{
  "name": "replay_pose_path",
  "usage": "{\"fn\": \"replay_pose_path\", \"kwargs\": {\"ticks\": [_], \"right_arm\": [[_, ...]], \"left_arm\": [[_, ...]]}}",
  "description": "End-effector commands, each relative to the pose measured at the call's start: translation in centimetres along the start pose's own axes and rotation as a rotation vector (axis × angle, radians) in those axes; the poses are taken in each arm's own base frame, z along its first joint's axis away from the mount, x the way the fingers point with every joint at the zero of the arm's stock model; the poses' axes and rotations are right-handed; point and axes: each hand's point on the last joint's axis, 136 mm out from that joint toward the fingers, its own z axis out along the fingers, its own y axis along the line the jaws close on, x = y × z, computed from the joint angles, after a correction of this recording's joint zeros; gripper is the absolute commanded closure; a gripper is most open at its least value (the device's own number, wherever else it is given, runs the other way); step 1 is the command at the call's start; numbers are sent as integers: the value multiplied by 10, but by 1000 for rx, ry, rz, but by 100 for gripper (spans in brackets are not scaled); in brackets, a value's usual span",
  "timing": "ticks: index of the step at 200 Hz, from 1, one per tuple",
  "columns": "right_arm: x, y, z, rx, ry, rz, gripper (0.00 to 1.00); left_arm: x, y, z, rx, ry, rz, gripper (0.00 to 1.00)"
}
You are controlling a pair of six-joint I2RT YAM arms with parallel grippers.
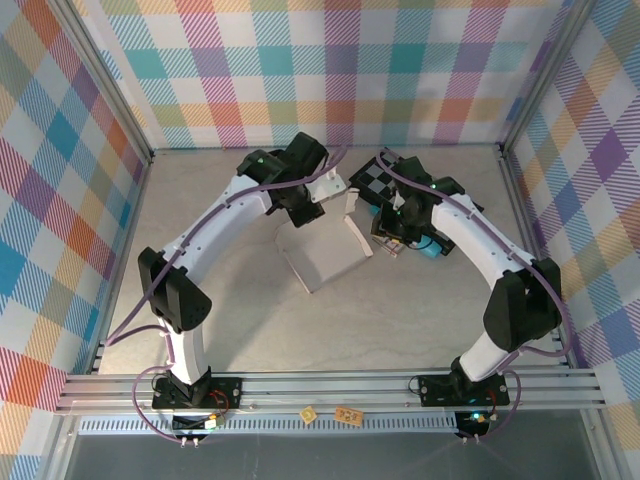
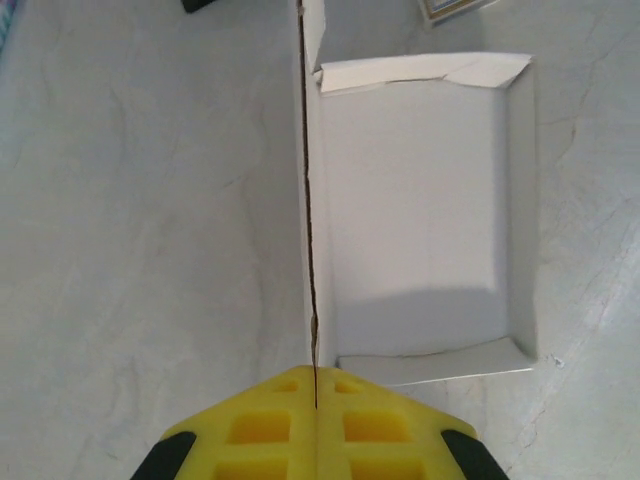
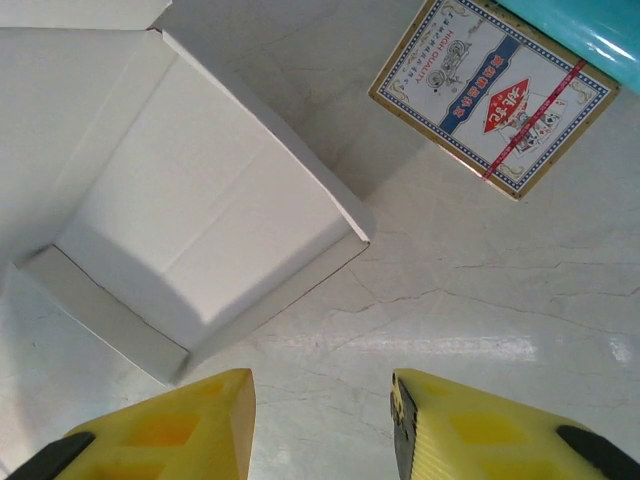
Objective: Fold the paper box
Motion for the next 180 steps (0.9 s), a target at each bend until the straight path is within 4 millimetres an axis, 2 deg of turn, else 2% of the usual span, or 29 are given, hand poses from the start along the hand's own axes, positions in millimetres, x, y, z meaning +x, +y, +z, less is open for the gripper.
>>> {"fn": "replay_pose_path", "kwargs": {"ticks": [1, 54, 73, 86, 111, 143, 158, 180], "right_arm": [[-1, 6, -9, -46, -40, -73, 59], [-1, 3, -2, -48, -57, -149, 56], [2, -2, 3, -38, -47, -148, 55], [4, -5, 6, -31, -42, -144, 54], [4, -9, 7, -25, -48, -153, 53], [-4, -7, 3, -43, -83, -180, 49], [-9, -8, -1, -42, -109, -189, 49], [-17, -14, -4, -47, -141, -179, 49]], "left_arm": [[-6, -7, -12, 72, -81, 184, 100], [-6, -13, 10, 139, -73, 221, 100], [-9, -13, 12, 128, -89, 195, 96], [-12, -13, 11, 113, -108, 186, 89], [-19, -11, 9, 18, -157, 205, 69], [-41, 11, -20, -189, -336, 74, 45], [-49, 29, -45, -287, -426, -65, 42], [-41, 42, -69, -321, -451, -291, 41]]}}
